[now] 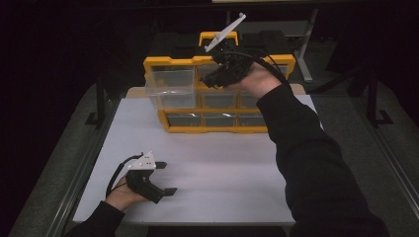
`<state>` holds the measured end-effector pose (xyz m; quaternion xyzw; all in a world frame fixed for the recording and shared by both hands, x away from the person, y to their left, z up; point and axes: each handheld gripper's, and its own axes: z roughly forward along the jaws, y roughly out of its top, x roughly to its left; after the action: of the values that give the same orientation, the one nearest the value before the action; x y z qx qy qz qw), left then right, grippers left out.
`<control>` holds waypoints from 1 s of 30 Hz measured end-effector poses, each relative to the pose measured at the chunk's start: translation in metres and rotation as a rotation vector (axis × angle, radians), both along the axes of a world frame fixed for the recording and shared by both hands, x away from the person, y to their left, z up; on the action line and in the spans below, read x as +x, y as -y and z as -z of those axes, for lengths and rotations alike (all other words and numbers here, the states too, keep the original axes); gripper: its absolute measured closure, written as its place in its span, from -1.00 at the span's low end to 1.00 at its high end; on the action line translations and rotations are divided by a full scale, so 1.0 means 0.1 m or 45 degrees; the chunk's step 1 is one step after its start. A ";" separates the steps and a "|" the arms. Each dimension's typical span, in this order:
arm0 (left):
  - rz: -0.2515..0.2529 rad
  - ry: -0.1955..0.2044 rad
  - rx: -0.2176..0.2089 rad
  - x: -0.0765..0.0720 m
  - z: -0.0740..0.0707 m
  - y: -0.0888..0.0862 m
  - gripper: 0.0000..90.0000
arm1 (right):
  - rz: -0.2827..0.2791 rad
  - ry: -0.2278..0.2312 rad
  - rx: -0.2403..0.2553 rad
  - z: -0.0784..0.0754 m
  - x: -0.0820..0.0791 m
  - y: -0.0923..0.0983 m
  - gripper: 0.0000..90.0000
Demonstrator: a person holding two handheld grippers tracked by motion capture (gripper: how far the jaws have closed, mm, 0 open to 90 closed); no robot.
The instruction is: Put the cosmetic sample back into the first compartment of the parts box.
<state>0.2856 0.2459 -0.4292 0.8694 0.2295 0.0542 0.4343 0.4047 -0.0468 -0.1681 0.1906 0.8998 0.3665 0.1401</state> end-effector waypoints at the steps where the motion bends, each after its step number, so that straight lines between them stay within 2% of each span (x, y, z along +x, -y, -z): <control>1: 0.001 -0.001 -0.001 0.00 0.00 0.00 -1.00 | 0.000 -0.002 0.003 -0.01 0.00 -0.01 0.76; 15: 0.002 0.001 -0.002 0.00 0.00 0.00 -1.00 | -0.010 0.008 0.020 -0.17 0.12 -0.21 0.76; 20: 0.002 0.000 -0.004 0.00 0.00 0.01 -1.00 | -0.024 -0.003 0.049 -0.22 0.18 -0.34 0.76; 30: 0.004 0.003 -0.009 -0.01 -0.01 0.00 -1.00 | -0.064 -0.025 0.023 -0.15 0.23 -0.61 0.76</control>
<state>0.2851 0.2462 -0.4282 0.8682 0.2280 0.0537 0.4376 0.4273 0.0140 -0.1529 0.1729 0.9022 0.3763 0.1204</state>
